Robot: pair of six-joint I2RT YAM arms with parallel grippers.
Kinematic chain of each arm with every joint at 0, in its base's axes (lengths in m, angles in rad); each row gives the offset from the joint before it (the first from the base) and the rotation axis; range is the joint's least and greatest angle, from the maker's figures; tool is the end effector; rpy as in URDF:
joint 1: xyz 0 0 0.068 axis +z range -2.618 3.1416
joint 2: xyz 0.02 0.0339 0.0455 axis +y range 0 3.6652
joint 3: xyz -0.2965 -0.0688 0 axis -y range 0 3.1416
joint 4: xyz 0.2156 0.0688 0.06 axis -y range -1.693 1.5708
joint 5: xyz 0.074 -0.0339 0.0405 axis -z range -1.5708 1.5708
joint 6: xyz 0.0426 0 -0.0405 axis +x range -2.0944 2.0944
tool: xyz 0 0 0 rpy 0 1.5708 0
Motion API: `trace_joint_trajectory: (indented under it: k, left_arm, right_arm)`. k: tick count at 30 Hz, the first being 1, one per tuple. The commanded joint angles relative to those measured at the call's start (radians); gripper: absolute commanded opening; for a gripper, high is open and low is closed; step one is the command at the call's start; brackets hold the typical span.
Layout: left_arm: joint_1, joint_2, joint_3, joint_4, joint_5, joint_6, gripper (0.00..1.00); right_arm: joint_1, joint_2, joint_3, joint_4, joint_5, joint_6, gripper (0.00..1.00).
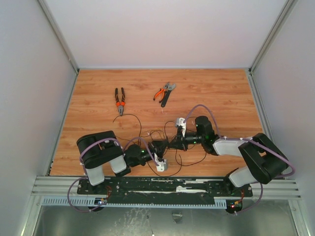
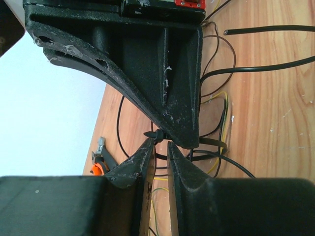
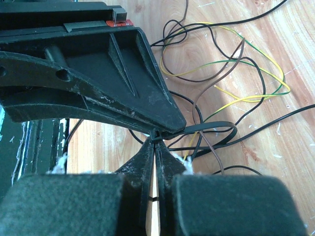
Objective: Zip-tie the wires
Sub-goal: Tie the cable at the center of the board.
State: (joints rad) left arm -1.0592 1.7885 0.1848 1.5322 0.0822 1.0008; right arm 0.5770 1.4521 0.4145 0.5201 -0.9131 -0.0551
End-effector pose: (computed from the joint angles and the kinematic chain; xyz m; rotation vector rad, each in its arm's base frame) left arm 0.1208 -0.2224 0.1772 1.4401 0.7915 -0.1121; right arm 0.1770 0.1554 0.2032 -1.1773 1.7424 1.2629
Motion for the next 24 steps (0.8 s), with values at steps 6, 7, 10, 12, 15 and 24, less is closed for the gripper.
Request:
trace_joint_trajectory:
  k: [6, 7, 10, 12, 15, 24]
  left_arm:
    - [-0.022, -0.011, -0.001, 0.294, 0.016, -0.004, 0.19]
    - [-0.023, -0.011, -0.001, 0.297, 0.017, -0.004, 0.19]
    - [-0.022, -0.012, -0.002, 0.303, 0.014, -0.004, 0.19]
    - [-0.023, -0.015, -0.001, 0.307, 0.014, -0.004, 0.19]
    - [-0.024, -0.021, 0.001, 0.307, 0.014, -0.005, 0.20]
    - [-0.024, -0.031, 0.014, 0.307, 0.011, 0.002, 0.21]
  right_arm:
    - [0.006, -0.003, 0.024, -0.002, -0.006, -0.014, 0.00]
    - [0.006, -0.002, 0.024, -0.001, -0.005, -0.015, 0.00]
    - [0.006, -0.003, 0.022, -0.001, -0.006, -0.014, 0.00]
    - [0.006, -0.003, 0.022, 0.001, -0.009, -0.013, 0.00]
    - [0.007, -0.005, 0.022, 0.001, -0.015, -0.012, 0.00]
    - [0.006, -0.013, 0.010, -0.010, -0.023, -0.014, 0.00]
